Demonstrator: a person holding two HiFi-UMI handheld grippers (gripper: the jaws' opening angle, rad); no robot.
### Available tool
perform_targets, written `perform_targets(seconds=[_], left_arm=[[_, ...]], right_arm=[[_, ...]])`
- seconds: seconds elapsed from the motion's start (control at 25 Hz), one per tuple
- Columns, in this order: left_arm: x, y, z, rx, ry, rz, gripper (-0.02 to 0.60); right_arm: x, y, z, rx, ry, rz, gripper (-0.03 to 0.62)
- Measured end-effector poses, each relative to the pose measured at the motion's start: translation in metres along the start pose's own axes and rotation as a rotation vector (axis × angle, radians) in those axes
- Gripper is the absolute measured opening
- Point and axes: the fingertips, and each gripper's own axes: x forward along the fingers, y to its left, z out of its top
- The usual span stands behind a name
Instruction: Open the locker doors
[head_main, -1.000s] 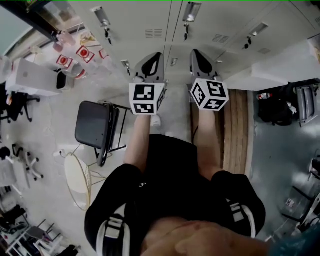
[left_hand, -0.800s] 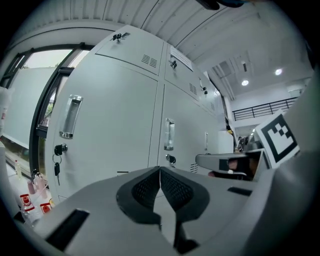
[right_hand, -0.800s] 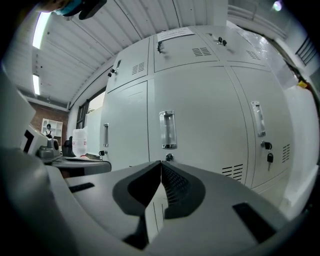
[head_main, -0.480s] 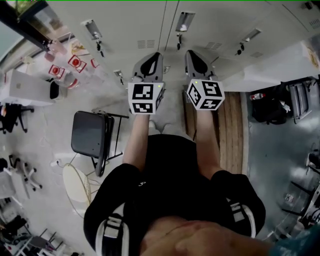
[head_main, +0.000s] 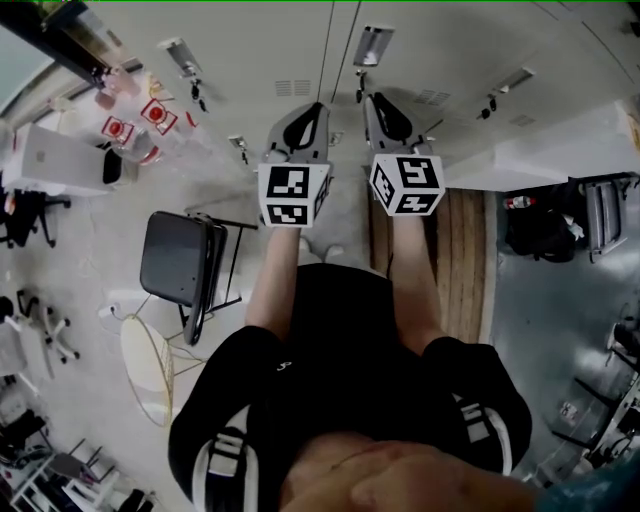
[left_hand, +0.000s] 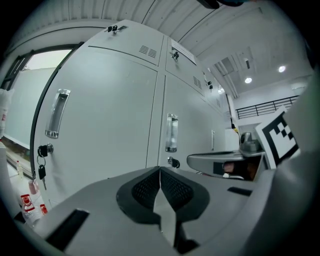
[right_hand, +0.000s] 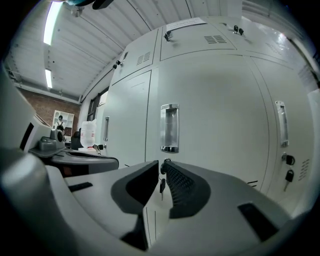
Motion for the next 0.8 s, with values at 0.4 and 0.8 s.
perform_targets(seconds=[0.4,0.8], left_arm=[[0.007,0.01,-0.002,0.007,0.013,0.023,0.011],[0.012,0.015,-0.004,0.007,0.02,0.025,0.011]], right_arm=[[0.021,0.003,-0.007,-0.013,0.035,0.018,0.06],[0.032,0.001,-0.01,-0.013,0.052,0.007,0.06]])
